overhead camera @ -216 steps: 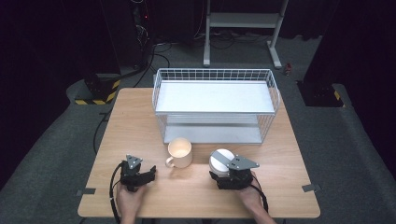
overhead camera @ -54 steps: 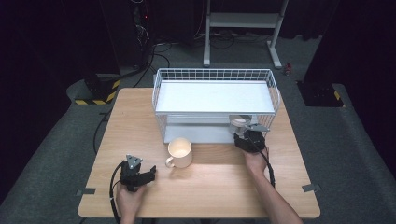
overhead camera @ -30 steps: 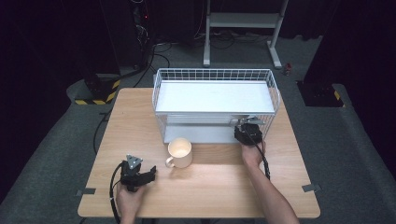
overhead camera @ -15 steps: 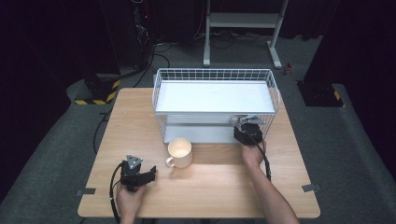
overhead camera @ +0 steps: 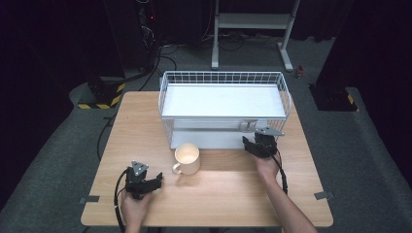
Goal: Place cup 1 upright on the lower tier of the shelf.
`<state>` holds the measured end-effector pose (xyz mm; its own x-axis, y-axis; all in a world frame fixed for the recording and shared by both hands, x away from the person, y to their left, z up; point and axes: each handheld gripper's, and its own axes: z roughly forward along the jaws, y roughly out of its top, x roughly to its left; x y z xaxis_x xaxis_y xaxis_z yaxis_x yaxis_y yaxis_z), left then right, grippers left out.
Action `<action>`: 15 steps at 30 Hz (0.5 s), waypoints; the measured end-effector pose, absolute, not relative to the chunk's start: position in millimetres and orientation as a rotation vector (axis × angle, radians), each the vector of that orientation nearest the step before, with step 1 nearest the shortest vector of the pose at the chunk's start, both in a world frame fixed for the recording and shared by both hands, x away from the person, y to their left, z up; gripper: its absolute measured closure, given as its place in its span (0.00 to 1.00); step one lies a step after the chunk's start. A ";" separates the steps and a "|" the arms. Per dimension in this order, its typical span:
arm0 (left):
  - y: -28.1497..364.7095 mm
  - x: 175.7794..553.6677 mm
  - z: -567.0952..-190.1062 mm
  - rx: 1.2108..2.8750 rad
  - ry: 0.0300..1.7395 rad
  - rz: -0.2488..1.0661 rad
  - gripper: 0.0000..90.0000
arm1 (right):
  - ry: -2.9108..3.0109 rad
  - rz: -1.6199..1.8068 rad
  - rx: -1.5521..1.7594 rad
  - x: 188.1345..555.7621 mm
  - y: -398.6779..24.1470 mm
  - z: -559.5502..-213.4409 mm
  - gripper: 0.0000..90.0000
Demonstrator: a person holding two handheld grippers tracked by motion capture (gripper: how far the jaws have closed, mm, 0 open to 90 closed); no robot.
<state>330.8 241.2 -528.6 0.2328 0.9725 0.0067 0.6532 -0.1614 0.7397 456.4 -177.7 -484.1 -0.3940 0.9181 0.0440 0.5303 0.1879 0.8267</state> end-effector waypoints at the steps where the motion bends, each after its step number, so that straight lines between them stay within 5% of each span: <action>1: 241.2 330.7 -528.6 1.894 1.489 0.665 0.24 | 2.004 1.102 1.351 454.7 -177.7 -483.4 0.47; 15: 241.2 330.7 -528.6 1.893 1.489 0.666 0.24 | 2.016 1.164 1.304 437.0 -192.6 -473.2 0.44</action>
